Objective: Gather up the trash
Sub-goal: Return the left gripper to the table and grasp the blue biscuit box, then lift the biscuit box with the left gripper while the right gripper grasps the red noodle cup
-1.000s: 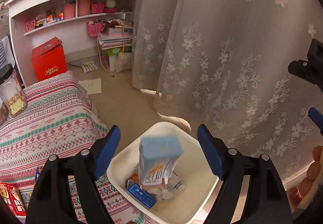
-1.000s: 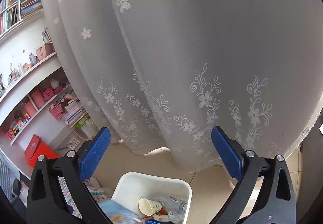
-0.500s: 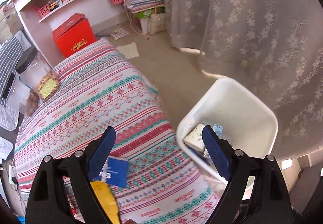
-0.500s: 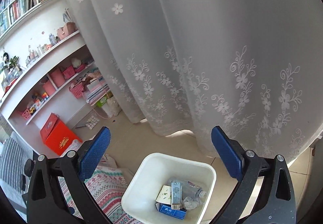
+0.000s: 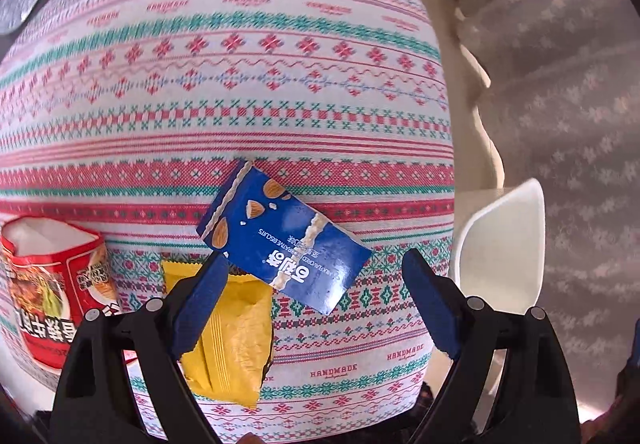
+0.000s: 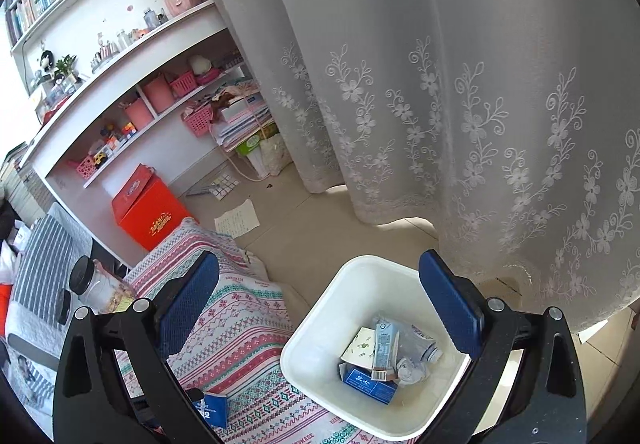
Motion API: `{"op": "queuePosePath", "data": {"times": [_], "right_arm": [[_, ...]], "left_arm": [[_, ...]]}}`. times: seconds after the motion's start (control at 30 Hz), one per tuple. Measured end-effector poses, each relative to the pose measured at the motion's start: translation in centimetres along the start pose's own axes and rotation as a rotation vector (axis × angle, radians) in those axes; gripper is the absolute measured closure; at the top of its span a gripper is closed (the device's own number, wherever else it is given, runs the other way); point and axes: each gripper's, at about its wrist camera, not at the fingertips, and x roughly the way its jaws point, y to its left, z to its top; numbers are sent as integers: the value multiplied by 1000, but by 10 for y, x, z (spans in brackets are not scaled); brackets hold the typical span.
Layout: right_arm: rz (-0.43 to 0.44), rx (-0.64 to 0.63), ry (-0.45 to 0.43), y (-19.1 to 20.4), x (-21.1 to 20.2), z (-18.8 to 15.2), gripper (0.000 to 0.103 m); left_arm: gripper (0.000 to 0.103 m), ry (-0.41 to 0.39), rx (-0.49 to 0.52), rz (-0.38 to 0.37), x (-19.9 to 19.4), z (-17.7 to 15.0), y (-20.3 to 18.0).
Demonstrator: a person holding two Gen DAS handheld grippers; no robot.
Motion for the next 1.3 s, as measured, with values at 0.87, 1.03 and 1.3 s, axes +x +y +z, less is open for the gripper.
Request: {"op": "queuePosePath", "data": {"times": [0.87, 1.03, 1.3], "right_arm": [[131, -128, 189, 68, 31, -33, 7], [202, -253, 332, 123, 48, -74, 7], [410, -440, 667, 227, 60, -181, 7]], "left_arm": [[46, -292, 3, 23, -45, -17, 0], [46, -469, -20, 5, -116, -12, 53], [46, -707, -157, 6, -193, -37, 164]]}}
